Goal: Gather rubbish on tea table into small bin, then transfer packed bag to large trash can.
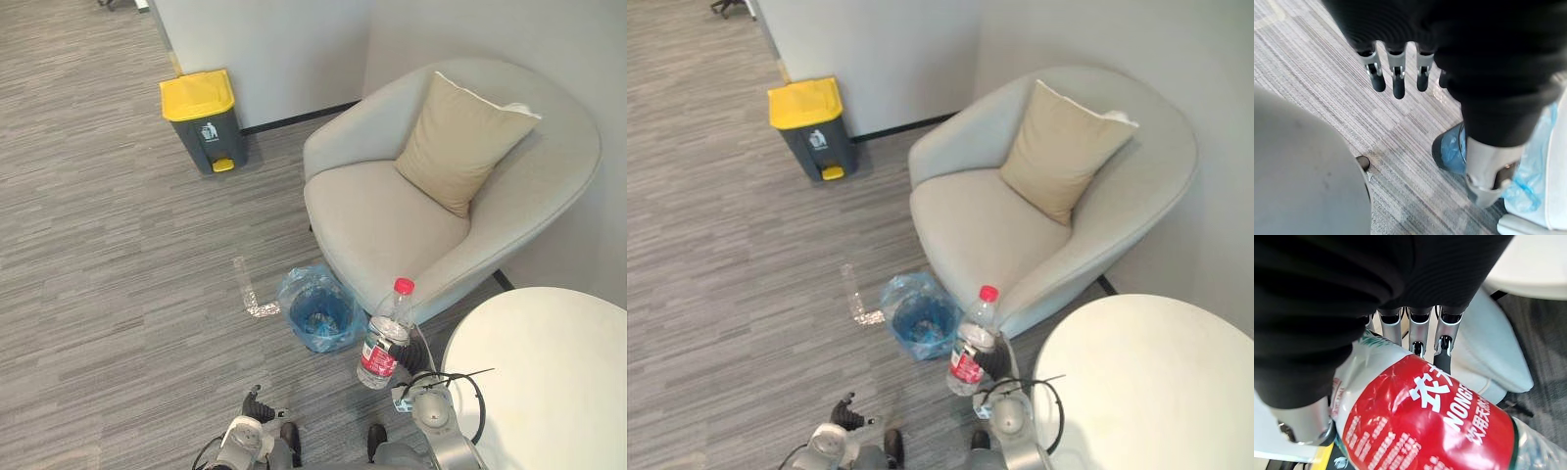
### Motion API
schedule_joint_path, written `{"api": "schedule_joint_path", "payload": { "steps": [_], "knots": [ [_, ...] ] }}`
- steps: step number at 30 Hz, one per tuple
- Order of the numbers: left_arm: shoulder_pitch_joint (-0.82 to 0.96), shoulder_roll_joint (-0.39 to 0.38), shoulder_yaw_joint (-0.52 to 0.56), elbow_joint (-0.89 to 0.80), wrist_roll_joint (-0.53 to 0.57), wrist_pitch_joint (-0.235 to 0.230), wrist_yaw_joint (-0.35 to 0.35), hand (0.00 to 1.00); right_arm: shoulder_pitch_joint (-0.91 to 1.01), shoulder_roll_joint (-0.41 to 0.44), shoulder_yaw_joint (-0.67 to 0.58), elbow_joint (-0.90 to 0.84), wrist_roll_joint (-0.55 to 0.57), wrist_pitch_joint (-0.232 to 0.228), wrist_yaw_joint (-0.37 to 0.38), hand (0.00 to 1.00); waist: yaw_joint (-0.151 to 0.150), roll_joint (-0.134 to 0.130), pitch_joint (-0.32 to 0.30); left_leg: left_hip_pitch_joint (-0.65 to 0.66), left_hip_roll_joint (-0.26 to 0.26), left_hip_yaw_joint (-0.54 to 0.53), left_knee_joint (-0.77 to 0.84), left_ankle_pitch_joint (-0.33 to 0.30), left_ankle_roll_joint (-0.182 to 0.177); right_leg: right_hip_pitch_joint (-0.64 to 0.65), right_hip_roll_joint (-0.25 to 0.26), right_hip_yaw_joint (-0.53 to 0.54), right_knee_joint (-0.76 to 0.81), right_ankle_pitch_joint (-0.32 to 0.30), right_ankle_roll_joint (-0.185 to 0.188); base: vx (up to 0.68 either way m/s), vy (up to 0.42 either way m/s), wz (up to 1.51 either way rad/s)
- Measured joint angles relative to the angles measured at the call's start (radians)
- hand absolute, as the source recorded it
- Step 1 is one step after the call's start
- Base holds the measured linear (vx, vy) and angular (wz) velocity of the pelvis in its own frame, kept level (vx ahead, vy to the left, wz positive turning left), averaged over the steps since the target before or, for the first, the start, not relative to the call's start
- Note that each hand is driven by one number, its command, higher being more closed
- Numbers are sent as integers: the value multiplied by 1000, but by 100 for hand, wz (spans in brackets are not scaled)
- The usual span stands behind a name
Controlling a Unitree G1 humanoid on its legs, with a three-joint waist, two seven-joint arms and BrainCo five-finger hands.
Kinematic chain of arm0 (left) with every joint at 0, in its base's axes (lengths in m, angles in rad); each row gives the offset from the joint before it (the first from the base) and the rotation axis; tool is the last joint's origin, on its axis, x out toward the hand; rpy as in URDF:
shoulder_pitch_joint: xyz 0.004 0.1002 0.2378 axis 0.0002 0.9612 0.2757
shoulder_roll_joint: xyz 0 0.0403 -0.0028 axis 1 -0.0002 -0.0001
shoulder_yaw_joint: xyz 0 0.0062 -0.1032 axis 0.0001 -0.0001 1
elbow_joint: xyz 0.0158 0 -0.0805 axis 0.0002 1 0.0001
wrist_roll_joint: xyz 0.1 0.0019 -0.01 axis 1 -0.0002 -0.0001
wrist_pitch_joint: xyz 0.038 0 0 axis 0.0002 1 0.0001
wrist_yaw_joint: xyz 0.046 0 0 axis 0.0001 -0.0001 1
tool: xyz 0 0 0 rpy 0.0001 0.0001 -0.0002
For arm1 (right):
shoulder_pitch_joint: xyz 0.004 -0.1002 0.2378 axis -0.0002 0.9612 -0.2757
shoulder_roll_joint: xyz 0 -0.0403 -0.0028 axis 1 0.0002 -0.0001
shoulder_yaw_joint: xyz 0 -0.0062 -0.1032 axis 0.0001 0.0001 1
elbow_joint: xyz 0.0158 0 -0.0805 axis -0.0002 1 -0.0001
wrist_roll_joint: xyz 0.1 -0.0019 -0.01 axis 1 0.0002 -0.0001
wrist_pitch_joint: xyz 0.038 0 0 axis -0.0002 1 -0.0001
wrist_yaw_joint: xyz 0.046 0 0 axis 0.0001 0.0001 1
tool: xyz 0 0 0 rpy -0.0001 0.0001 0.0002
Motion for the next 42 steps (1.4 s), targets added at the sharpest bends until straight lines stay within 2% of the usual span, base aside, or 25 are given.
{"api": "schedule_joint_path", "payload": {
  "steps": [5, 7, 10, 11, 14, 15, 17, 19, 20, 21, 22, 24, 25, 26, 28, 29, 30, 31, 33, 34, 35, 37, 42],
  "knots": [
    [0, 10, 0, 5, -1, 0, 12, 0, -8, -1, 30, 54, 0, 0, 6, 100, 4, -29, -10, 7, -2, 19, 2, -7, 8, -18, 3, 35, 4, 4, 3, -22, 22, -19],
    [-1, 12, 1, 1, -2, -2, 17, 0, -15, 0, 37, 69, 0, 0, 9, 100, 7, -36, -7, -5, -4, 20, 33, -31, 14, -30, -2, 45, 27, -7, 14, -21, 45, -12],
    [0, 16, 1, -15, -6, -2, 22, 0, -16, -3, 44, 69, 0, 1, 11, 100, 9, -42, 0, -40, -11, 12, 140, -116, 32, -80, -25, 67, 178, -82, 39, -6, 87, -9],
    [-1, 15, 0, -15, -6, -2, 27, 0, -18, -8, 47, 69, 0, 0, 12, 100, 7, -37, 6, -39, -15, 6, 174, -142, 38, -104, -28, 75, 259, -90, 49, 26, 99, 0],
    [-1, 19, 3, -16, -7, -2, 40, 0, -11, -7, 51, 70, 0, 2, 11, 100, 0, -34, 19, -23, -20, -19, 186, -162, 56, -188, -30, 79, 461, -75, 30, 19, 124, 23],
    [-1, 20, 3, -21, -8, -1, 43, 0, -12, -6, 61, 74, 0, 2, 13, 100, -1, -26, 32, -6, -20, -37, 178, -165, 64, -203, -24, 75, 490, -95, 16, 93, 71, 35],
    [1, 24, 10, -21, -17, 1, 43, 0, -16, -1, 82, 82, 0, 2, 24, 100, 0, -38, 34, 28, -18, -52, 151, -168, 67, -214, 7, 68, 458, -123, 17, 133, 23, 29],
    [1, 28, 22, -17, -27, 5, 44, 0, -31, -2, 86, 83, 1, 1, 32, 100, -3, -36, 38, 60, -10, -67, 111, -169, 64, -246, 55, 54, 350, -108, 9, 239, -42, 28],
    [4, 36, 20, -17, -28, 20, 40, 0, -34, -2, 85, 79, 4, 2, 34, 100, -10, -39, 36, 67, -13, -79, 106, -176, 49, -244, 84, 67, 256, -61, -9, 306, -81, 33],
    [5, 37, 20, -17, -29, 25, 39, 0, -32, -2, 84, 76, 5, 2, 36, 100, -11, -45, 35, 68, -20, -89, 112, -181, 39, -244, 85, 77, 237, -42, -16, 286, -100, 54],
    [4, 41, 19, -13, -29, 23, 40, 0, -24, -3, 79, 65, 15, 2, 36, 100, -23, -55, 31, 70, -34, -118, 131, -197, 32, -245, 82, 82, 234, 10, -55, 267, -139, 68],
    [8, 22, 19, -7, -30, 22, 30, 0, -17, -17, 48, 45, 32, 5, 36, 100, -33, 2, 18, 72, 2, -176, 146, -215, 18, -231, 99, 25, 250, -21, -68, 435, -151, 67],
    [9, 11, 22, -9, -37, 21, 26, 0, -18, -39, 35, 22, 31, 5, 35, 100, -26, 31, 16, 59, 19, -198, 150, -210, 11, -227, 112, 10, 235, -21, -69, 390, -97, 29],
    [9, 6, 22, -9, -41, 21, 21, 0, -26, -42, 33, 11, 31, 5, 35, 100, -24, 40, 14, 52, 25, -210, 153, -205, 2, -224, 117, 5, 225, -21, -70, 341, -99, 25],
    [5, -2, 22, -11, -43, 20, 11, 0, -29, -44, 8, -3, 31, 5, 29, 100, -23, 41, 19, 30, 28, -221, 261, -190, -25, -154, 117, -12, 172, -28, -81, 359, -71, 31],
    [7, -4, 22, -19, -45, 13, 11, 0, -30, -46, 6, -4, 31, 5, 24, 100, -11, 26, 27, -14, 24, -205, 404, -190, -51, -81, 102, -4, 137, -29, -84, 309, -8, 22],
    [7, -4, 22, -20, -45, 10, 12, 0, -30, -45, 6, -4, 31, 5, 22, 100, -6, 16, 30, -21, 25, -198, 416, -204, -45, -67, 98, 0, 130, -30, -84, 223, 39, 11],
    [7, -4, 20, -26, -45, 1, 11, 0, -30, -43, 6, -4, 31, 4, 15, 100, -6, 17, 30, -33, 28, -189, 414, -230, -42, -45, 90, 10, 121, -30, -84, 115, 83, -5],
    [6, -4, 19, -35, -44, -2, 11, 0, -45, -40, 6, -4, 31, 4, 7, 100, -3, 15, 33, -81, 37, -172, 315, -228, -40, -44, 70, 23, 118, -30, -83, 106, 143, -16],
    [5, -6, 17, -35, -44, -2, 11, 0, -47, -42, 5, -4, 31, 4, 4, 100, -3, 31, 26, -92, 47, -174, 216, -181, -31, -51, 66, 24, 118, -32, -78, 113, 217, -25],
    [3, -10, 13, -34, -47, -3, 11, 0, -43, -48, 4, 3, 30, 3, 3, 100, -3, 36, 23, -107, 57, -166, 170, -85, -38, -53, 74, 34, 120, -52, -40, 132, 253, -30],
    [-5, 7, -5, -30, -43, -1, 10, 0, -38, -23, 12, 18, 30, 5, 5, 100, 1, 7, 22, -93, 15, -154, 162, -82, -32, -54, 35, 57, 121, -62, -22, 92, 213, -17],
    [-8, 31, -18, -27, -42, -3, 9, 0, -26, 0, 35, 29, 30, 5, 11, 100, 0, -7, 19, -85, -18, -93, 137, -80, 1, -81, 3, 123, 115, -47, 5, 2, 129, -28]
  ]
}}
